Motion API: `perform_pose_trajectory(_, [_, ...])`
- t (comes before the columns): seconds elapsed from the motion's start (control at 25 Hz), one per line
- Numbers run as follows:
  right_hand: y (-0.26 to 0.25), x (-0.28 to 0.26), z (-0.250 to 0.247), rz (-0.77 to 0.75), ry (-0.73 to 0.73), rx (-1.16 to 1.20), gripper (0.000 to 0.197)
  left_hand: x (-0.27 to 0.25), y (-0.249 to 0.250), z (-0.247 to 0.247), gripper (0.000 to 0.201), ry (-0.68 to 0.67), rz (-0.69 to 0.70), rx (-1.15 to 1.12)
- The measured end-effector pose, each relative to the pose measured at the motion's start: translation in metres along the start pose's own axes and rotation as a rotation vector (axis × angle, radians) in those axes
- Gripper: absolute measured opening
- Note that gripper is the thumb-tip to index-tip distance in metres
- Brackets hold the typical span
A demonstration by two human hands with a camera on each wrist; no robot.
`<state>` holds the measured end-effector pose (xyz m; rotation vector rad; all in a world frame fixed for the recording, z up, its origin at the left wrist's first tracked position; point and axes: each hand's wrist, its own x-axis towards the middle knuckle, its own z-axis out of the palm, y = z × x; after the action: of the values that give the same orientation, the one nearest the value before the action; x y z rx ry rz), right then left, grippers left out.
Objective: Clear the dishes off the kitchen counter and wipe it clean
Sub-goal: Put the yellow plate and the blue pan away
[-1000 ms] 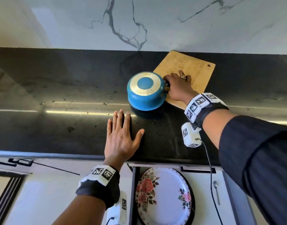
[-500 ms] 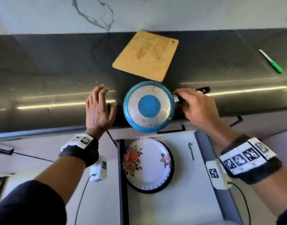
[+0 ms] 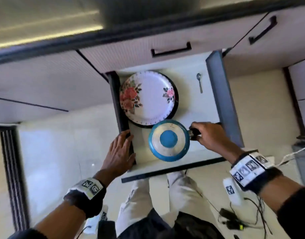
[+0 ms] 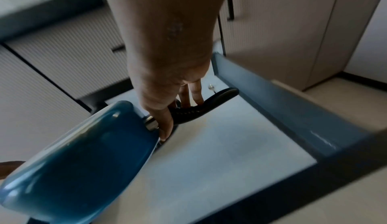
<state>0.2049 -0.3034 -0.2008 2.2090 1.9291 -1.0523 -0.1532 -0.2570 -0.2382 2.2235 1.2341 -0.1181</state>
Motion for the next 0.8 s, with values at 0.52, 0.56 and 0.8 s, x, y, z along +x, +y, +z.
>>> perform_pose_trajectory(0.52, [0.042,0.071,0.085,-0.156,-0.180,-0.232,0.035,-0.013,0.051,0.109,0.097,-0.276,-0.327,-0.145])
perform_pose_trajectory(0.56, [0.045,0.072,0.085,-0.197,-0.188,-0.255,0.034,-0.013,0.055,0.112,0.098,-0.296,-0.312,-0.137])
perform_pose_trajectory(0.8, [0.087,0.072,0.074,-0.129,-0.191,-0.314,0.035,0.000,0.054,0.118,0.120,-0.402,-0.154,-0.050])
